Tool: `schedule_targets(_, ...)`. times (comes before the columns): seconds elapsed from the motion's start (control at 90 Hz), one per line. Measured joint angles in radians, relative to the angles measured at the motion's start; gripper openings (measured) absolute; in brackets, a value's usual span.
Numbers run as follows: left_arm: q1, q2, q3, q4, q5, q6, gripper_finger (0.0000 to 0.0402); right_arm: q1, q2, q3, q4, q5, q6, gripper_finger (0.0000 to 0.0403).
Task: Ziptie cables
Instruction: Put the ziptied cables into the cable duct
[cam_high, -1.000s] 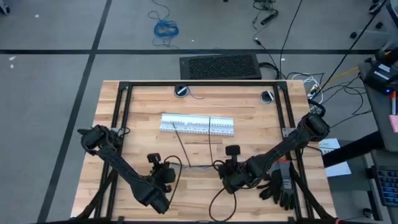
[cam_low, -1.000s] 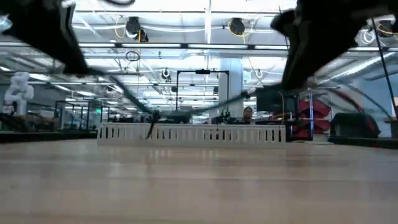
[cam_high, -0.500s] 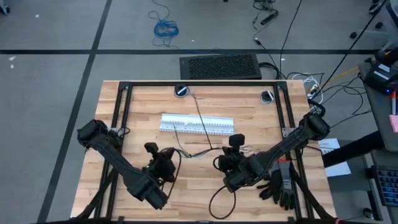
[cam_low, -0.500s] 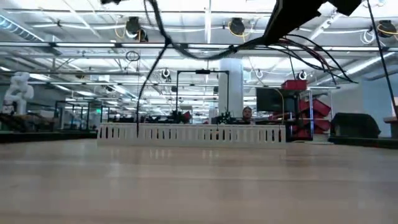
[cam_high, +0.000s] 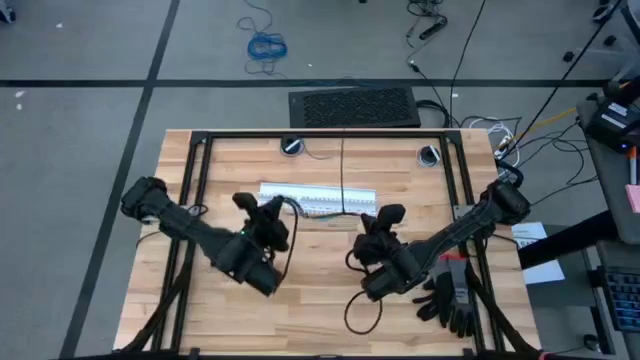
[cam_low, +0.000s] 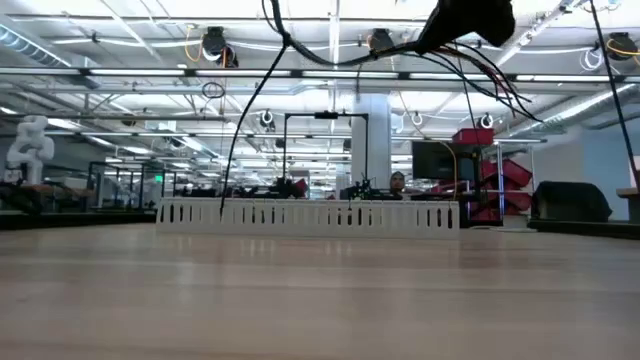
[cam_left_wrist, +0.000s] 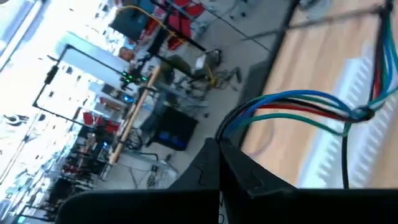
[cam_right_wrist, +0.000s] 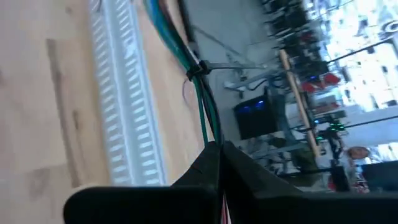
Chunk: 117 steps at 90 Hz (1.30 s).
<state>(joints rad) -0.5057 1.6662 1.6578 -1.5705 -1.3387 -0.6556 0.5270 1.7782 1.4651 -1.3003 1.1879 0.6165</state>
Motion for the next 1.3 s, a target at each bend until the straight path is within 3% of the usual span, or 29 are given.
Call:
schedule_targets(0.244,0.033,-0.040,0.190,0.001,-0.058,0.193,0.0000,-0.057,0.000,0.000,0.000,0.164,0.012,0.0000)
schedule_targets(0.433,0.095,-0.052,0.159,-0.001,-0.009,0.183,0.0000,-0.152,0.000,0.000,0.000,0.121,0.011,0.0000)
schedule_targets(0.578,0.178,-0.052,0.019,0.029,0.056,0.164,0.0000,-0.230,0.000,-0.001,-0.010,-0.073,0.001,0.0000)
schedule_targets(0.722,0.283,-0.049,-0.189,0.081,0.205,0.122,0.0000,-0.293,0.000,-0.047,0.026,-0.231,-0.053,0.0000)
schedule_targets(0.833,0.328,-0.048,-0.369,0.234,0.295,0.130,0.0000,-0.309,0.000,-0.099,0.124,-0.338,-0.085,0.0000)
schedule_targets(0.978,0.353,-0.049,-0.569,0.500,0.389,0.260,0.0000,-0.311,0.000,-0.183,0.360,-0.487,-0.214,0.0000)
schedule_targets(1.078,0.369,-0.049,-0.668,0.662,0.443,0.299,0.0000,-0.314,0.000,-0.231,0.493,-0.518,-0.269,0.0000)
schedule_targets(1.3,0.411,-0.050,-0.769,0.784,0.456,0.301,0.0000,-0.379,0.000,-0.311,0.568,-0.508,-0.322,0.0000)
